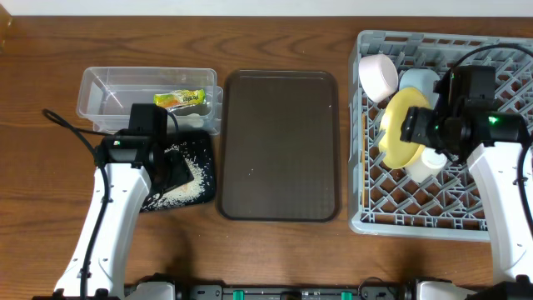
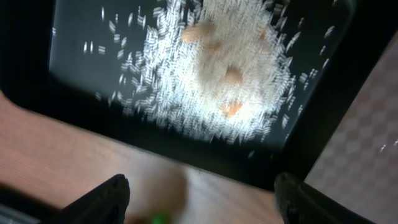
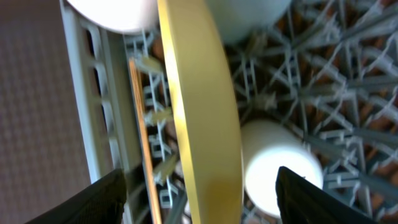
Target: Sort waste into correct bins and load items into the dishwasher rack
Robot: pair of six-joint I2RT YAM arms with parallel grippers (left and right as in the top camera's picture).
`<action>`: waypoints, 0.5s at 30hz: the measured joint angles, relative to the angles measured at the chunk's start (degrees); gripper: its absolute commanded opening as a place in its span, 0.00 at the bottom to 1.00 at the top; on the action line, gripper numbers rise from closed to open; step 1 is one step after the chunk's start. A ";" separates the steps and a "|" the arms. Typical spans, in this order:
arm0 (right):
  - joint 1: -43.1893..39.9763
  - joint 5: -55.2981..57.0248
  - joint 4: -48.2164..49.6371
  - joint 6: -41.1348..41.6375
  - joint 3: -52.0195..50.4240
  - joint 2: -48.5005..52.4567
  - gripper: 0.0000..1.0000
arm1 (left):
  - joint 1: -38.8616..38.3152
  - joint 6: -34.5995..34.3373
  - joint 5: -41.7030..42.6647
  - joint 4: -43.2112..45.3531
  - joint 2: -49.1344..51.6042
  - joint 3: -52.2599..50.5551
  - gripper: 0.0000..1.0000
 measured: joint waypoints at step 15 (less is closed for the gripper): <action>0.11 -2.64 3.02 -0.66 -13.29 -16.48 0.88 | -6.03 5.40 2.71 1.31 -22.12 -2.45 0.73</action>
